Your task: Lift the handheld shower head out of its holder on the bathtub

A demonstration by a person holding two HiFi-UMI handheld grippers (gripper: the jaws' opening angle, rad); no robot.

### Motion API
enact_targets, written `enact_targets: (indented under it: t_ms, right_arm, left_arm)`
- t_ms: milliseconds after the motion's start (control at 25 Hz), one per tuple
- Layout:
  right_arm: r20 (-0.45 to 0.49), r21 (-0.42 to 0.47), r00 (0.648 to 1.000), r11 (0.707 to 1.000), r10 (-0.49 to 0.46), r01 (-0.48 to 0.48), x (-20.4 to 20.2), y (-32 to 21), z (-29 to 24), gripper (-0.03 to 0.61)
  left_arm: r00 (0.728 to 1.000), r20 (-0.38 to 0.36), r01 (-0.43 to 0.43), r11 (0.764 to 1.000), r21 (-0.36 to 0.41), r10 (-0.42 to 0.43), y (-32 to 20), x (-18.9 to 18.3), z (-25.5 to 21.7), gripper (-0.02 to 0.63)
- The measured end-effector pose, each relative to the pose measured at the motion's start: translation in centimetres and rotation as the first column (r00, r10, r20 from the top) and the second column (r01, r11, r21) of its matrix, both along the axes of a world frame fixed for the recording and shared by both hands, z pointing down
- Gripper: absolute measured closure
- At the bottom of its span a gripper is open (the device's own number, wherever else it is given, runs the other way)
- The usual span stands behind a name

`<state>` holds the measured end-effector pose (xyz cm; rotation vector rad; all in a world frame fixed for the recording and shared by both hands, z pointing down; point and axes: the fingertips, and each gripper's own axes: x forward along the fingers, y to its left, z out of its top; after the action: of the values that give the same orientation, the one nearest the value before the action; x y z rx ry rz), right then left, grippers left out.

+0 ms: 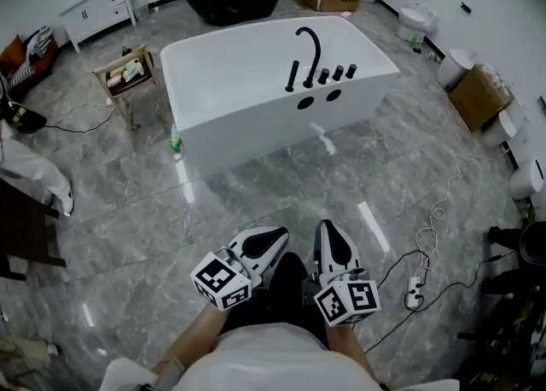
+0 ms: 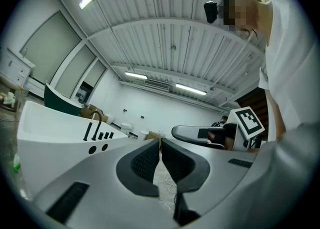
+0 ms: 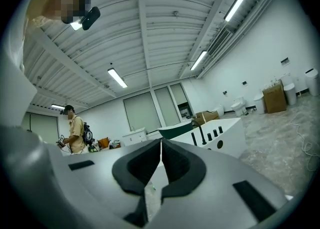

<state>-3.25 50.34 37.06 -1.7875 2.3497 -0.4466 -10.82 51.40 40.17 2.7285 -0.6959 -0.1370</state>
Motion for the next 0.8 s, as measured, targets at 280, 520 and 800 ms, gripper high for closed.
enact_targets:
  t_ms: [280,520,800]
  right_arm:
    - [0.003,-0.027,1.0,1.0,-0.004,0.004,0.7,-2.5,1.3,0.56]
    - [0.006,-0.024,1.0,1.0,-0.02,0.02,2.7,-7.1,1.3,0.56]
    - [0.009,-0.028,0.998,0.997,-0.065,0.065,4.4,-13.4,1.4,0.56]
  left_arm:
    - [1.0,0.013,-0.005,1.0,-0.019,0.006,-2.5,0.8,0.9,0.594]
    - [1.0,0.019,0.009,1.0,-0.025,-0.009,-6.8,2.7,1.0,0.594]
    - [0.999,0.014,0.034,0.999,-0.021,-0.033,-12.9,5.0,0.7,0.594]
